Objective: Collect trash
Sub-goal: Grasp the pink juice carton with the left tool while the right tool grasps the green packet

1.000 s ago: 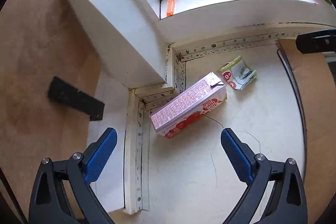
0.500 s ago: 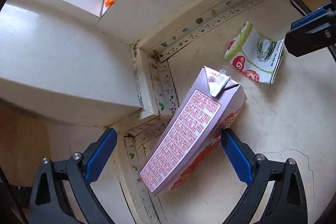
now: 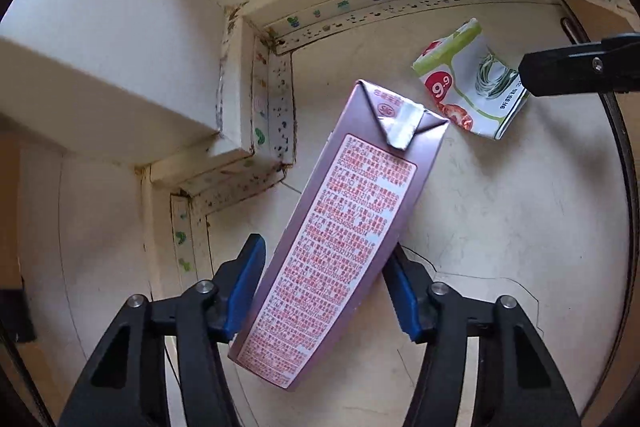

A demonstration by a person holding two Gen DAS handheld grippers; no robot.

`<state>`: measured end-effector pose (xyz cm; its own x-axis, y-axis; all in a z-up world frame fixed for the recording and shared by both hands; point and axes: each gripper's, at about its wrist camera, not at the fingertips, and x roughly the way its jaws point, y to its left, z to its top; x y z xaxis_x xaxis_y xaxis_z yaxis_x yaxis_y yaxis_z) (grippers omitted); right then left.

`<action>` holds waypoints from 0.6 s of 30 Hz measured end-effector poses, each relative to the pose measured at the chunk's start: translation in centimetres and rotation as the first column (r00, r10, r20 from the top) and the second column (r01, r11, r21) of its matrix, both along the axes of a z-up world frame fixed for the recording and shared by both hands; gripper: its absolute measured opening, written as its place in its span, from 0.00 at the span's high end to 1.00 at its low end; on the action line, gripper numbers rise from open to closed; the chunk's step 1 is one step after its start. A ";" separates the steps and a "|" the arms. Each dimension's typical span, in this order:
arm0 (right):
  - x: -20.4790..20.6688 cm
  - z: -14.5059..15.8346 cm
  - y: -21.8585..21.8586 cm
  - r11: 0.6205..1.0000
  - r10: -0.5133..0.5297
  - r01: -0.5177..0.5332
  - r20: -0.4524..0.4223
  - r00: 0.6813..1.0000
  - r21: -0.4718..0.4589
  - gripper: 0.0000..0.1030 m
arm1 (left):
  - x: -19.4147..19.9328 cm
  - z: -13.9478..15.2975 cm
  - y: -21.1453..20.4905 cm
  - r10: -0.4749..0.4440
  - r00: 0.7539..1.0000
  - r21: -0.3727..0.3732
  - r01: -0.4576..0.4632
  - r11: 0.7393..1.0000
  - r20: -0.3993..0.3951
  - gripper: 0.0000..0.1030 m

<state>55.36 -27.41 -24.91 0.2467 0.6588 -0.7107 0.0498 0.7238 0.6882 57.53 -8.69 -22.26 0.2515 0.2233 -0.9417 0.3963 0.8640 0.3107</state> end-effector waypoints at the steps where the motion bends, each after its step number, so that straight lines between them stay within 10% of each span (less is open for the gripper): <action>1: -0.1 -0.1 0.0 1.000 -0.008 0.008 -0.010 1.000 0.011 0.58 | -0.4 0.2 0.4 0.026 1.000 -0.022 -0.026 0.999 -0.004 0.52; 3: -0.4 -0.1 0.0 0.999 -0.024 0.025 -0.025 0.999 0.037 0.58 | -0.9 0.6 1.3 0.080 0.997 -0.064 -0.082 0.995 -0.020 0.65; 18: -0.2 -1.3 2.4 0.987 -0.161 0.159 -0.104 0.981 -0.025 0.77 | -7.2 2.1 3.4 0.237 0.970 -0.256 -0.241 0.936 -0.049 0.66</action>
<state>55.19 -24.98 -26.19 0.2710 0.6048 -0.7489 0.2379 0.7118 0.6609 50.31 -5.30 -20.15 0.2044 0.0235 -0.9786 0.1713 0.9834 0.0594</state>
